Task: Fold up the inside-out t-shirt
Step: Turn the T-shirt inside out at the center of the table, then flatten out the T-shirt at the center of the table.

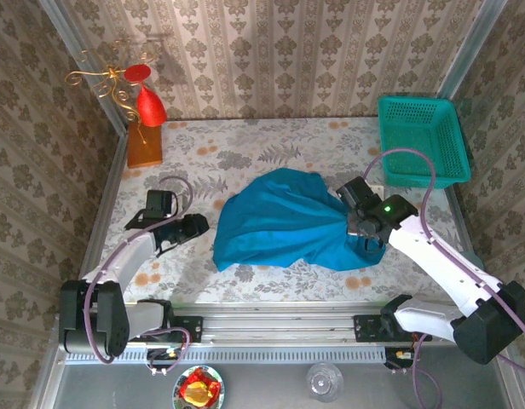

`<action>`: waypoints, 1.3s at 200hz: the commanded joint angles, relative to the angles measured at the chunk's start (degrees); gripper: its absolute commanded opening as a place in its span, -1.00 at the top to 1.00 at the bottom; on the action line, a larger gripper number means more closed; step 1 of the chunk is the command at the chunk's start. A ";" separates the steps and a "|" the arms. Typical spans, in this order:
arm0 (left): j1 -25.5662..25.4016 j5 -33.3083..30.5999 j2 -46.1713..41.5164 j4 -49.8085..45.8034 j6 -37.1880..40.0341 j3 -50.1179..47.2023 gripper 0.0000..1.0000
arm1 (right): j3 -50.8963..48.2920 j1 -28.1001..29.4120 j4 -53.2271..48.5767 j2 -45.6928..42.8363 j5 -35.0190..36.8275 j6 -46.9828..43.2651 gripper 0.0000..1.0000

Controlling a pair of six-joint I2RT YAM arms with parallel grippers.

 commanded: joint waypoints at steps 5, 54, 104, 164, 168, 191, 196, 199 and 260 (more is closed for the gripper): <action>-2.02 4.85 4.36 -2.76 3.04 3.24 0.07 | -0.60 -0.30 0.43 0.47 -0.25 -0.61 1.00; -7.98 -1.22 9.82 -8.62 1.95 3.98 0.06 | -0.36 -0.34 0.43 0.67 -0.66 -0.54 1.00; -8.89 5.17 11.29 -2.61 -1.12 -0.87 -0.04 | -0.21 -0.34 0.30 0.40 -0.70 -0.43 1.00; -8.73 16.08 9.49 9.89 -5.72 -2.67 -0.01 | 0.04 -0.34 0.13 0.05 -0.87 -0.35 1.00; -8.69 16.08 9.28 9.94 -5.72 -2.49 0.00 | 0.01 -0.34 0.09 -0.02 -0.86 -0.35 1.00; -8.13 15.70 8.51 9.93 -5.03 -1.39 0.04 | 0.00 -0.33 0.08 -0.21 -0.85 -0.25 1.00; -7.88 15.73 8.52 9.97 -5.03 -1.23 0.05 | 0.07 -0.34 0.01 -0.30 -0.80 -0.25 1.00; -7.74 15.73 8.46 10.08 -4.94 -1.14 0.06 | 0.01 -0.34 0.00 -0.30 -0.78 -0.25 1.00; -5.13 14.47 10.37 11.31 -2.88 -0.31 0.11 | 0.40 -0.34 -0.37 -0.56 -0.56 -0.26 1.00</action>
